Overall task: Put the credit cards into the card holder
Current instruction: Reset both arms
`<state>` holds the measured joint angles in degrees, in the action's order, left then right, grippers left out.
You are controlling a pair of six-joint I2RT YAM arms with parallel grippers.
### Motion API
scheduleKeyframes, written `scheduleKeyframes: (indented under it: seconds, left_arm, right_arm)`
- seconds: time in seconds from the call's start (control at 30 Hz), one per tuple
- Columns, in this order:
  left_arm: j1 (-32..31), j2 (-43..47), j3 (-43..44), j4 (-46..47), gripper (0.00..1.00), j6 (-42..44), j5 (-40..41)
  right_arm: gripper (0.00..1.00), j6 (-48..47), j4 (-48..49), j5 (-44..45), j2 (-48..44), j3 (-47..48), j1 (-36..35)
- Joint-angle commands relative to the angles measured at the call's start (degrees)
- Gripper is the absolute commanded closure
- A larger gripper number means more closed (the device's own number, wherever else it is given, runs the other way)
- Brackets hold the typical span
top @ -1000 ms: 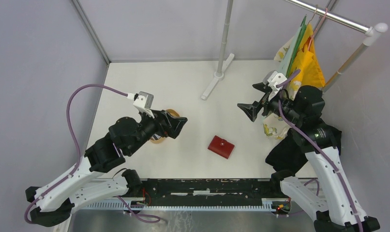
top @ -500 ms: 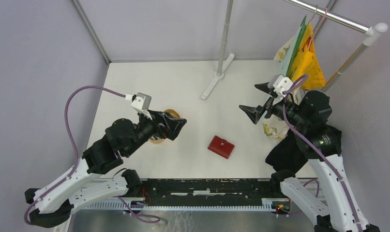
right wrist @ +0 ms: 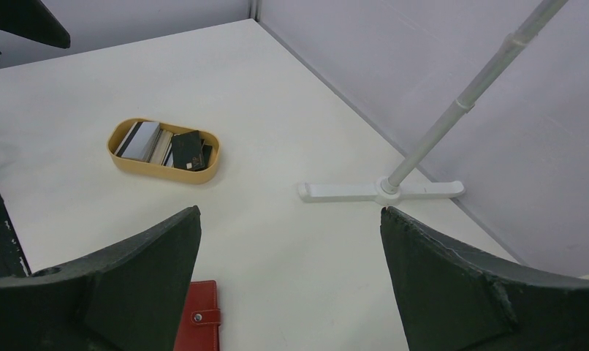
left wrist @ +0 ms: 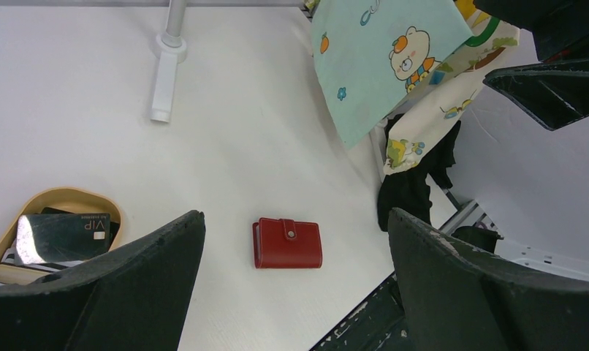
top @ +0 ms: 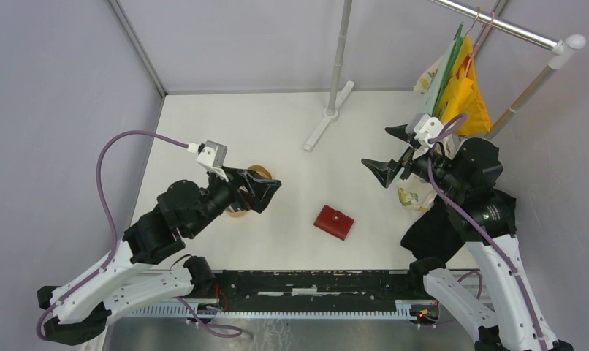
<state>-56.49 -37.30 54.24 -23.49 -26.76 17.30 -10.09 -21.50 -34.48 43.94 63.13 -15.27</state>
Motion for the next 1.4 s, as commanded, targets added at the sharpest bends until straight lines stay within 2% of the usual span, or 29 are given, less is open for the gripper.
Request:
scheduleKeyframes:
  seconds: [0.0,1.37]
  left_arm:
    - [-0.1,0.9,-0.1,2.9,0.0,-0.9,-1.0]
    - [-0.1,0.3,-0.7,2.9,0.0,0.4,-0.1]
  right_arm:
    - [0.02,1.4,2.2,0.9,-0.2,0.8,0.2]
    - [0.02,0.2,1.9,1.1,0.1,0.7,0.3]
